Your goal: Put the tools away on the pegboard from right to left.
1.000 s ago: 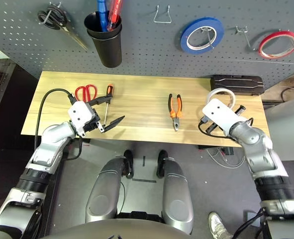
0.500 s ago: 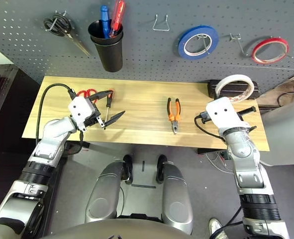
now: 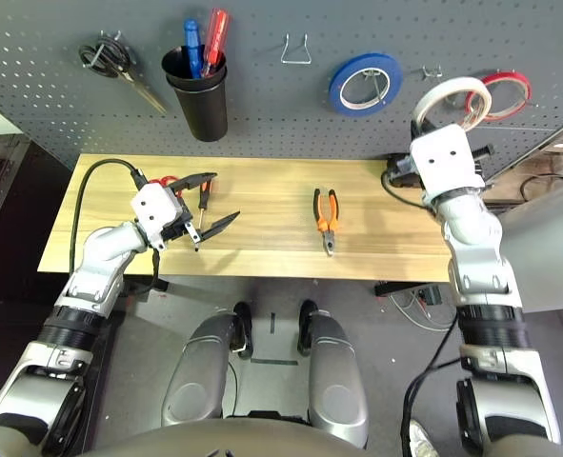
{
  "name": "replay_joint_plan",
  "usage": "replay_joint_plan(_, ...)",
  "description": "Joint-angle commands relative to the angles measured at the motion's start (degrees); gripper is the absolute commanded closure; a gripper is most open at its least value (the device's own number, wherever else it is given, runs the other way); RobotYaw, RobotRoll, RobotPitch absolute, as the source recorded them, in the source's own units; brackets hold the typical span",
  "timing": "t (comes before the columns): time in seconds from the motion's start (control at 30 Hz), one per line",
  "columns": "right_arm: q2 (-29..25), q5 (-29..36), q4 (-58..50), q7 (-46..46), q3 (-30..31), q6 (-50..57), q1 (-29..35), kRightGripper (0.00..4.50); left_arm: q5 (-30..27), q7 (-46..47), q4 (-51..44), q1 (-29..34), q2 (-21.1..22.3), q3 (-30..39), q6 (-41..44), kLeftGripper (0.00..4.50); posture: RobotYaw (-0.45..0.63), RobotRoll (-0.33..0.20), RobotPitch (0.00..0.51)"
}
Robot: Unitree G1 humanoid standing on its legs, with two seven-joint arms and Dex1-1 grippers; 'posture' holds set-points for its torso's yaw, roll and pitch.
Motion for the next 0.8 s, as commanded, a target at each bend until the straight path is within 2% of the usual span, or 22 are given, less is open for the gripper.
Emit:
replay_joint_plan(0.03,0.2,1.6,4.8,2.3,0.8,-0.9,-1.8,4.47,2.3,1.3,1.3,0.0,1.1,0.1,0.9,0.00,0.06,0.000,0.226)
replay_joint_plan(0.2,-0.4,1.7,11.2,3.1,1.4,-3.7,-5.2,4.47,-0.2,1.3,-0.2,0.3,0.7,1.1,3.8,0.00,0.07,0.000,0.227)
replay_joint_plan(0.37,-1.3,0.7,20.1,3.3,2.3,-8.3,-8.9,4.47,-9.2,-1.4,-8.4,1.7,-2.2,2.9,7.2,0.00,0.08,0.000,0.229)
replay_joint_plan(0.5,-1.4,0.1,26.5,3.0,3.2,-11.9,-11.5,4.47,-13.2,-1.7,-13.1,2.3,-3.7,3.7,10.0,0.00,0.08,0.000,0.232)
replay_joint_plan(0.8,-1.1,-1.5,37.4,2.1,4.8,-17.1,-18.0,4.47,-14.5,-2.2,-17.0,3.5,-4.1,3.2,12.1,0.00,0.09,0.000,0.233)
